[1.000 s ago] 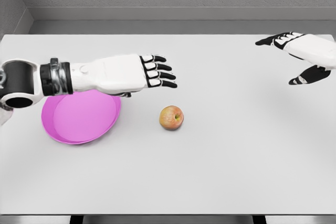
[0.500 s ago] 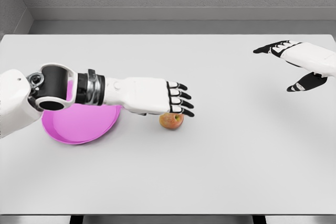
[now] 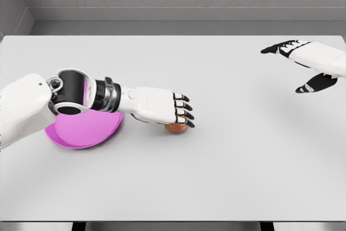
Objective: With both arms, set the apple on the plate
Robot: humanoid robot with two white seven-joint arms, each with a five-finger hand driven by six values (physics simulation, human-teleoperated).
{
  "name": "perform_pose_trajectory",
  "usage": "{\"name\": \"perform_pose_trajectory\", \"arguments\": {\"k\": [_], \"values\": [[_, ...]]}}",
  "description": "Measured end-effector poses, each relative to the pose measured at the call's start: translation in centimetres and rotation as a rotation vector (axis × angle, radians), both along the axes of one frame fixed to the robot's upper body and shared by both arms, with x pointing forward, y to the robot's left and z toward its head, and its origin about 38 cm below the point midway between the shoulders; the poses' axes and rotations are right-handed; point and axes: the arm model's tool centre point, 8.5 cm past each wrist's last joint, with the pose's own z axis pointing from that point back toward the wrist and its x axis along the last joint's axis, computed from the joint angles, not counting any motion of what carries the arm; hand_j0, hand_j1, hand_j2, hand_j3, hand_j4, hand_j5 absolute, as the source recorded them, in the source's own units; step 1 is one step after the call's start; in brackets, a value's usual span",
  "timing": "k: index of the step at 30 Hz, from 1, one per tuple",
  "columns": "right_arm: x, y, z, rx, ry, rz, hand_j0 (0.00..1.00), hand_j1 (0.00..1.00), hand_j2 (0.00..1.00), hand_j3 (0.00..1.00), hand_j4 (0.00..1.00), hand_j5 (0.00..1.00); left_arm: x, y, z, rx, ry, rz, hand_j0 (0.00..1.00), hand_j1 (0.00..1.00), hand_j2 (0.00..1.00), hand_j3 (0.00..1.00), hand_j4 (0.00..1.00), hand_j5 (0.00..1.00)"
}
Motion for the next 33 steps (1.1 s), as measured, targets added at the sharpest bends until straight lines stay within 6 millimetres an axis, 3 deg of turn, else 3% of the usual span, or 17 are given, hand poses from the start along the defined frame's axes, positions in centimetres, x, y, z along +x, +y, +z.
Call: {"name": "perform_pose_trajectory", "arguments": {"k": [7, 18, 25, 33], "values": [[-0.1, -0.1, -0.1, -0.003, 0.003, -0.003, 1.00, 1.00, 1.00, 1.00, 1.00, 1.00, -0.2, -1.2, -0.3, -0.006, 0.003, -0.020, 1.00, 1.00, 1.00, 1.00, 1.00, 1.00], [0.3, -0.5, -0.1, 0.004, 0.004, -0.021, 1.00, 1.00, 1.00, 1.00, 1.00, 1.00, 0.6, -1.3, -1.3, 0.048, -0.036, -0.004, 1.00, 1.00, 1.00, 1.00, 1.00, 1.00], [0.4, -1.1, 1.3, 0.021, -0.039, -0.041, 1.00, 1.00, 1.00, 1.00, 1.00, 1.00, 0.6, -1.5, -1.9, 0.067, -0.038, -0.007, 1.00, 1.00, 1.00, 1.00, 1.00, 1.00], [0.3, -1.3, 1.7, 0.019, -0.049, -0.045, 1.00, 1.00, 1.00, 1.00, 1.00, 1.00, 0.7, -1.6, -2.4, 0.077, -0.031, -0.005, 1.00, 1.00, 1.00, 1.00, 1.00, 1.00]]}}
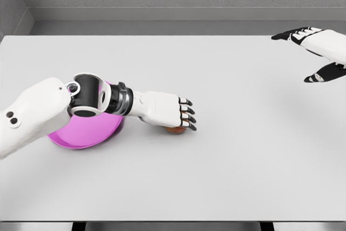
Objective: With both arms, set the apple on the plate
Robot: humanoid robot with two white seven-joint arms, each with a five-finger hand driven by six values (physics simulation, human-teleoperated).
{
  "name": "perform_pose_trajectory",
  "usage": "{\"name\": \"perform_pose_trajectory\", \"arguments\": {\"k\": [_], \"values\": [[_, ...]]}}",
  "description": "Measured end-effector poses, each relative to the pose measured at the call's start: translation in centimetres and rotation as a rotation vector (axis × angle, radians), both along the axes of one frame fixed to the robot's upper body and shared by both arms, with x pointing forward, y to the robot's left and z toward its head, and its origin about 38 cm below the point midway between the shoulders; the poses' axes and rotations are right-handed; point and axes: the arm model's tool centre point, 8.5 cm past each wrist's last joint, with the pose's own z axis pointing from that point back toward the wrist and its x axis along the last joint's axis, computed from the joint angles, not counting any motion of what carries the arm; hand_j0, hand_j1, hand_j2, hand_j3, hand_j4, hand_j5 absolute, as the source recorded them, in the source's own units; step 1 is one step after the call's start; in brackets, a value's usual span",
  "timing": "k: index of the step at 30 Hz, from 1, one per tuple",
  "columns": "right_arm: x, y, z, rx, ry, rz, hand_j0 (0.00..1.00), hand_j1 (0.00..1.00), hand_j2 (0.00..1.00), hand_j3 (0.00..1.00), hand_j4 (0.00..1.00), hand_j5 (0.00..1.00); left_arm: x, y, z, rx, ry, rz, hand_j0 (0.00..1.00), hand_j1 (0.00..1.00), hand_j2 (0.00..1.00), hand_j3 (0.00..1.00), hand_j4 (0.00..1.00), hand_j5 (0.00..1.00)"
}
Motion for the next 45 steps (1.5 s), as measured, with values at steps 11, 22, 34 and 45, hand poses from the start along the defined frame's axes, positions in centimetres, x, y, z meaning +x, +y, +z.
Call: {"name": "perform_pose_trajectory", "arguments": {"k": [11, 22, 34, 45], "values": [[-0.1, 0.1, 0.2, -0.005, -0.005, 0.004, 1.00, 1.00, 1.00, 1.00, 1.00, 1.00, 0.2, -0.2, -0.5, 0.024, -0.016, 0.000, 1.00, 1.00, 1.00, 1.00, 1.00, 1.00], [-0.4, 0.4, -0.8, -0.005, 0.022, 0.012, 1.00, 1.00, 1.00, 1.00, 1.00, 1.00, 0.4, -0.2, -0.7, 0.047, -0.031, 0.003, 0.53, 0.53, 0.53, 0.53, 0.53, 0.53], [-0.4, 0.4, -1.2, -0.008, 0.032, 0.013, 1.00, 1.00, 1.00, 1.00, 1.00, 1.00, 0.9, -0.2, 0.5, 0.044, -0.056, 0.001, 0.37, 0.37, 0.37, 0.37, 0.37, 0.37], [-0.4, 0.4, -1.0, -0.009, 0.028, 0.012, 1.00, 1.00, 1.00, 1.00, 1.00, 1.00, 2.1, 4.7, 4.5, -0.082, -0.005, 0.115, 0.38, 0.38, 0.38, 0.38, 0.38, 0.38]]}}
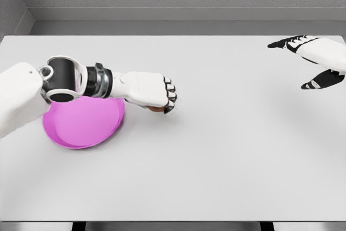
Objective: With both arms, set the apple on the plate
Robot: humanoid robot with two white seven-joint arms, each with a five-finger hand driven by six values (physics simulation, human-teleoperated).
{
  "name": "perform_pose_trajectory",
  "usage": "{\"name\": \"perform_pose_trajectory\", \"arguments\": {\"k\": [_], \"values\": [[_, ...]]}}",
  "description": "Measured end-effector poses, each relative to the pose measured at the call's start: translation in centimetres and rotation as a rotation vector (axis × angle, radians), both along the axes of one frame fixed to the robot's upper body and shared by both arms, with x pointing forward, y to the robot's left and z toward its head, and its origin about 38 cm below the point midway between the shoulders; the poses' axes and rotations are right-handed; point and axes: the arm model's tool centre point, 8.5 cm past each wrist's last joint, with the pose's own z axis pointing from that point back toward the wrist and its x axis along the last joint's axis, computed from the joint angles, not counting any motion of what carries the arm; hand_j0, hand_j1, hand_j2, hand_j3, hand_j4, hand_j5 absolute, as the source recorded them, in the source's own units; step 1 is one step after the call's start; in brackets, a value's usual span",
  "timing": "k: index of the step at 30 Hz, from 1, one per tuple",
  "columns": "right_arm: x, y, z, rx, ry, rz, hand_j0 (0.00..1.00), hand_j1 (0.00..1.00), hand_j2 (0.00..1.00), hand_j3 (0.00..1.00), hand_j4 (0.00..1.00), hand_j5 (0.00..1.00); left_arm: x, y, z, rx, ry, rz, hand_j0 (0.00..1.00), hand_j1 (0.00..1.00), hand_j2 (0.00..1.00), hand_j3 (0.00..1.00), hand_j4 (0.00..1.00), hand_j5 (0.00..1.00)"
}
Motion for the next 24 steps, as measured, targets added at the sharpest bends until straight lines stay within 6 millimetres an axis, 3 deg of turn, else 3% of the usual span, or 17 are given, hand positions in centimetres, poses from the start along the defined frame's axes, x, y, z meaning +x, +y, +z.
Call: {"name": "perform_pose_trajectory", "arguments": {"k": [5, 11, 16, 19, 20, 24], "values": [[0.0, 0.0, 0.0, 0.000, 0.000, 0.000, 1.00, 1.00, 1.00, 1.00, 1.00, 1.00, 0.2, 5.8, 2.3, -0.011, -0.011, 0.106, 0.38, 0.38, 0.38, 0.38, 0.38, 0.38], [0.0, 0.0, -0.1, 0.000, 0.002, 0.000, 1.00, 1.00, 1.00, 1.00, 1.00, 1.00, -1.5, 11.0, -0.3, 0.019, 0.068, 0.206, 0.38, 0.38, 0.38, 0.38, 0.38, 0.38], [0.0, 0.0, 0.0, 0.000, 0.000, 0.000, 1.00, 1.00, 1.00, 1.00, 1.00, 1.00, -1.7, 12.9, -0.5, 0.044, 0.073, 0.246, 0.42, 0.42, 0.42, 0.42, 0.42, 0.42], [0.0, 0.0, 0.0, 0.000, 0.000, -0.001, 1.00, 1.00, 1.00, 1.00, 1.00, 1.00, -1.7, 13.4, -0.4, 0.048, 0.072, 0.257, 0.89, 0.89, 0.89, 0.89, 0.89, 0.89], [0.0, 0.0, 0.0, 0.000, 0.000, -0.001, 1.00, 1.00, 1.00, 1.00, 1.00, 1.00, -1.7, 13.5, -0.3, 0.049, 0.071, 0.260, 1.00, 1.00, 1.00, 1.00, 1.00, 1.00], [0.0, 0.0, 0.0, 0.000, 0.000, -0.001, 1.00, 1.00, 1.00, 1.00, 1.00, 1.00, -1.6, 13.8, -0.4, 0.056, 0.070, 0.269, 1.00, 1.00, 1.00, 1.00, 1.00, 1.00]]}}
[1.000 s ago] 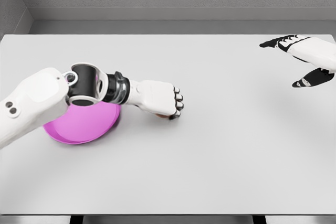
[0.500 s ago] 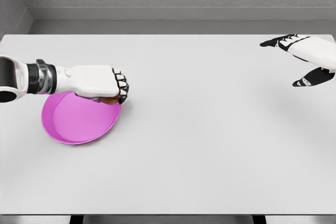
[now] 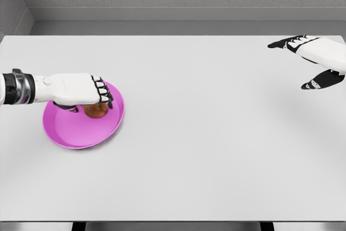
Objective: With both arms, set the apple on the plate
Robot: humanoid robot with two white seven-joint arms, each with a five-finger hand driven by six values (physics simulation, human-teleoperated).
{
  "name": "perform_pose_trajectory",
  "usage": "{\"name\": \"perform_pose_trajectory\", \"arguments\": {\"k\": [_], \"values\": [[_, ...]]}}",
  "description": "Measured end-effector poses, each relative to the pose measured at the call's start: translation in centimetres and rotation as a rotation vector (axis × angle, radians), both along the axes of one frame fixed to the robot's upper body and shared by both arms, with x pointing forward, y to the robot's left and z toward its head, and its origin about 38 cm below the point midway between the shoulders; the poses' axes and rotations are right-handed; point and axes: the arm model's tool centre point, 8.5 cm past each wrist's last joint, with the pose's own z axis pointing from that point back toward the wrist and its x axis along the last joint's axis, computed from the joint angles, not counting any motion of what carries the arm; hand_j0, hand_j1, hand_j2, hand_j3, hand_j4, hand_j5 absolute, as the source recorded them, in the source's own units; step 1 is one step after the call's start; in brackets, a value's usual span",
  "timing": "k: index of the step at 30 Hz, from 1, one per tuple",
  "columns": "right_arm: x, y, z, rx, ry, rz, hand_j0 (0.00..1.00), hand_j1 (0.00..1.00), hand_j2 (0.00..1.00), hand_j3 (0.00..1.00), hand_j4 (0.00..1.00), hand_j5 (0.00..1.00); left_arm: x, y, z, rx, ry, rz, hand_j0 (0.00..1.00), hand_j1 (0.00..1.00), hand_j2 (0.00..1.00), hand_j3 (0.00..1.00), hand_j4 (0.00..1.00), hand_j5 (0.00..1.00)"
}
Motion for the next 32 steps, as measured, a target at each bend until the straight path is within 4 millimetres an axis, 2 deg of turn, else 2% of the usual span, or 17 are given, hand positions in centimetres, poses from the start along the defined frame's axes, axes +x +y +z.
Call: {"name": "perform_pose_trajectory", "arguments": {"k": [5, 16, 19, 25, 32], "values": [[0.0, 0.0, -0.1, 0.000, 0.001, 0.000, 1.00, 1.00, 1.00, 1.00, 1.00, 1.00, 0.2, 0.5, 0.0, -0.003, 0.005, 0.016, 1.00, 1.00, 1.00, 1.00, 1.00, 1.00], [-0.1, 0.0, -0.1, -0.002, 0.003, 0.000, 1.00, 1.00, 1.00, 1.00, 1.00, 1.00, 1.2, 3.1, 2.2, -0.286, 0.126, 0.144, 1.00, 1.00, 1.00, 1.00, 1.00, 1.00], [-0.1, -0.1, 0.0, -0.004, 0.002, 0.000, 1.00, 1.00, 1.00, 1.00, 1.00, 1.00, 1.1, 4.1, 1.8, -0.333, 0.157, 0.181, 1.00, 1.00, 1.00, 1.00, 1.00, 1.00], [-0.1, -0.1, 0.0, -0.004, 0.002, -0.001, 1.00, 1.00, 1.00, 1.00, 1.00, 1.00, 1.9, 7.0, 2.0, -0.389, 0.162, 0.279, 1.00, 1.00, 1.00, 1.00, 1.00, 1.00], [-0.1, -0.1, 0.0, -0.004, 0.002, -0.001, 1.00, 1.00, 1.00, 1.00, 1.00, 1.00, 2.2, 7.7, 2.2, -0.401, 0.159, 0.300, 1.00, 1.00, 1.00, 1.00, 1.00, 1.00]]}}
